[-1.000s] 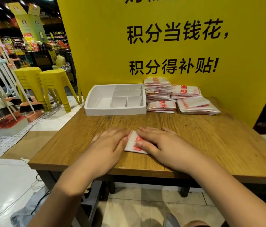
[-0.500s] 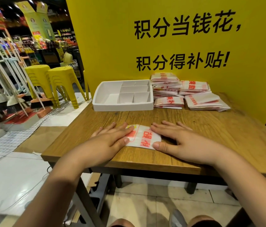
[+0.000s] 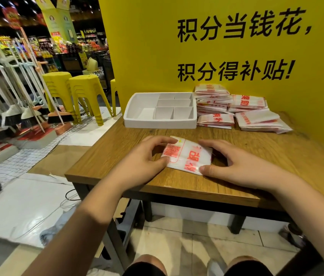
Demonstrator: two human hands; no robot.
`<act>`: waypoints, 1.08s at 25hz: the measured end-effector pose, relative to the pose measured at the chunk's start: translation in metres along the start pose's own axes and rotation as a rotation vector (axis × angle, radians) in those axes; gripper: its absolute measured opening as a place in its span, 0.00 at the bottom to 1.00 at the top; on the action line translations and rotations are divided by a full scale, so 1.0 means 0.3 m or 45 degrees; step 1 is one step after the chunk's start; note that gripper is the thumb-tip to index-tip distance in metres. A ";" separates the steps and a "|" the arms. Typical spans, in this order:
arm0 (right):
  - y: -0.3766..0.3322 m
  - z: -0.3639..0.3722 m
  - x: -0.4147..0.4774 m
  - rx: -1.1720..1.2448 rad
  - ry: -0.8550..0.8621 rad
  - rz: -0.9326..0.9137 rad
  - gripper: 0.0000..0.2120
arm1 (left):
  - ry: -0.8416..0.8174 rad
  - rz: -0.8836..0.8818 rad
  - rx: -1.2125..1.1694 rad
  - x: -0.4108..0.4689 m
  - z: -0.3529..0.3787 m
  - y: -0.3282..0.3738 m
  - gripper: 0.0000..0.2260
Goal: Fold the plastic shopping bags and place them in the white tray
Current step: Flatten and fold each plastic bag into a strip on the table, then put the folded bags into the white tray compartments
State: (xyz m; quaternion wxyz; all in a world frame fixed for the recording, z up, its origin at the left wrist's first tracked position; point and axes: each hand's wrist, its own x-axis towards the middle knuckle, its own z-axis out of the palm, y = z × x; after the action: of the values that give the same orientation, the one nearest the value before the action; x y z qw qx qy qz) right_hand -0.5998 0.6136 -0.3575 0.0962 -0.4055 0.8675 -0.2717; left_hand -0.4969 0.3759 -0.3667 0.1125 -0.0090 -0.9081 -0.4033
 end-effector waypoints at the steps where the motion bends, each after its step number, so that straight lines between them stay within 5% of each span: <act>1: -0.005 -0.012 0.008 0.032 -0.021 0.013 0.34 | 0.002 -0.013 -0.091 0.012 0.000 -0.001 0.16; 8: 0.038 -0.013 0.178 0.488 0.202 0.026 0.12 | 0.132 -0.145 -0.171 0.154 -0.024 -0.033 0.10; 12: 0.050 0.050 0.205 0.501 0.336 0.052 0.07 | 0.111 -0.289 -0.653 0.158 -0.002 -0.053 0.09; 16: 0.012 0.077 0.230 0.329 0.409 0.200 0.07 | 0.157 -0.467 -0.869 0.190 -0.015 -0.079 0.16; 22: -0.259 0.007 0.253 1.165 0.238 0.742 0.08 | -0.008 -0.790 -0.871 0.177 -0.146 -0.009 0.15; 27: -0.466 -0.089 0.309 1.241 0.168 0.804 0.07 | -0.047 -0.803 -0.933 0.167 -0.359 0.061 0.13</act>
State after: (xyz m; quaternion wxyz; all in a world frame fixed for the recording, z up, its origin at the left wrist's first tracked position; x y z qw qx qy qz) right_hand -0.5798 0.4808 -0.2534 0.2937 -0.0182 0.7253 -0.6224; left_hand -0.5226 0.3054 -0.2727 -0.0419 0.2205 -0.6665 -0.7109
